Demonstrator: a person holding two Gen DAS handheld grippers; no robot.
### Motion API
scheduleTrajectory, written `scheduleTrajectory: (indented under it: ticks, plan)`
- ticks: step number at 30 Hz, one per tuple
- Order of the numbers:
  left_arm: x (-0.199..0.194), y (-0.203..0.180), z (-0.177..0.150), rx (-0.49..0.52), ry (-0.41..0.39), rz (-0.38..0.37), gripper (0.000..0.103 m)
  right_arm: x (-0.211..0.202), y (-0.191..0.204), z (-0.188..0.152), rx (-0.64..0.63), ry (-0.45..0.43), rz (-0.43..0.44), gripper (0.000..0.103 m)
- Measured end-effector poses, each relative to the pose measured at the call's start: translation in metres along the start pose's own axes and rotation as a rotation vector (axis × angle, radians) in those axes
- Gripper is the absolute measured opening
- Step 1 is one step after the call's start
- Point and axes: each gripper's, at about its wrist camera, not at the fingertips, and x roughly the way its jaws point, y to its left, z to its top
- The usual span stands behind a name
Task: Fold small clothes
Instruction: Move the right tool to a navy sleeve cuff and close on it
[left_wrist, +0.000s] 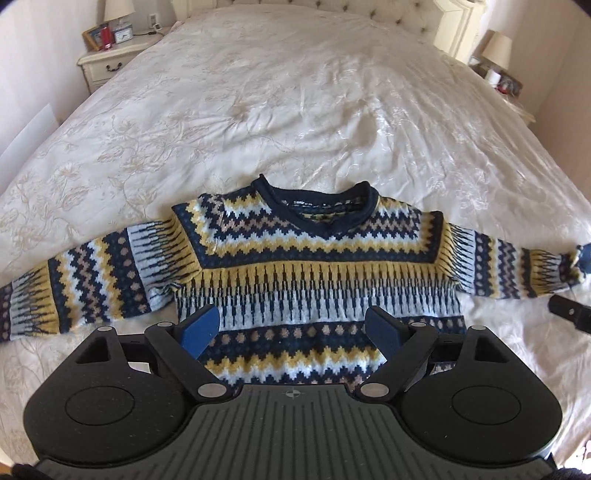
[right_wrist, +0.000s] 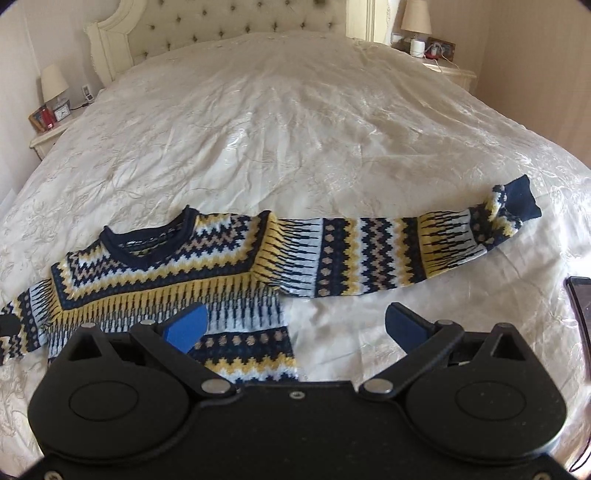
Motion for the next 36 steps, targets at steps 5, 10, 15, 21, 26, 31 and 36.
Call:
scheduleTrajectory:
  ticks: [5, 10, 15, 21, 26, 31, 36]
  plan:
    - [0.000, -0.021, -0.010, -0.060, 0.034, 0.078, 0.086, 0.024, -0.050, 0.023, -0.012, 0.026, 0.024, 0.102]
    - [0.003, -0.047, -0.025, -0.133, 0.074, 0.121, 0.086, 0.050, -0.103, 0.047, -0.038, 0.054, 0.056, 0.096]
    - [0.010, -0.077, -0.037, -0.171, 0.106, 0.140, 0.086, 0.064, -0.164, 0.076, -0.059, 0.040, 0.036, 0.094]
    - [0.011, -0.104, -0.039, -0.181, 0.123, 0.142, 0.086, 0.077, -0.233, 0.105, -0.070, 0.025, -0.041, 0.094]
    - [0.011, -0.114, -0.037, -0.177, 0.123, 0.162, 0.086, 0.101, -0.284, 0.122, -0.068, 0.053, -0.101, 0.091]
    - [0.014, -0.114, -0.035, -0.189, 0.139, 0.177, 0.086, 0.138, -0.314, 0.124, -0.041, 0.134, -0.110, 0.082]
    - [0.015, -0.116, -0.034, -0.191, 0.143, 0.198, 0.086, 0.171, -0.327, 0.116, 0.014, 0.199, -0.077, 0.086]
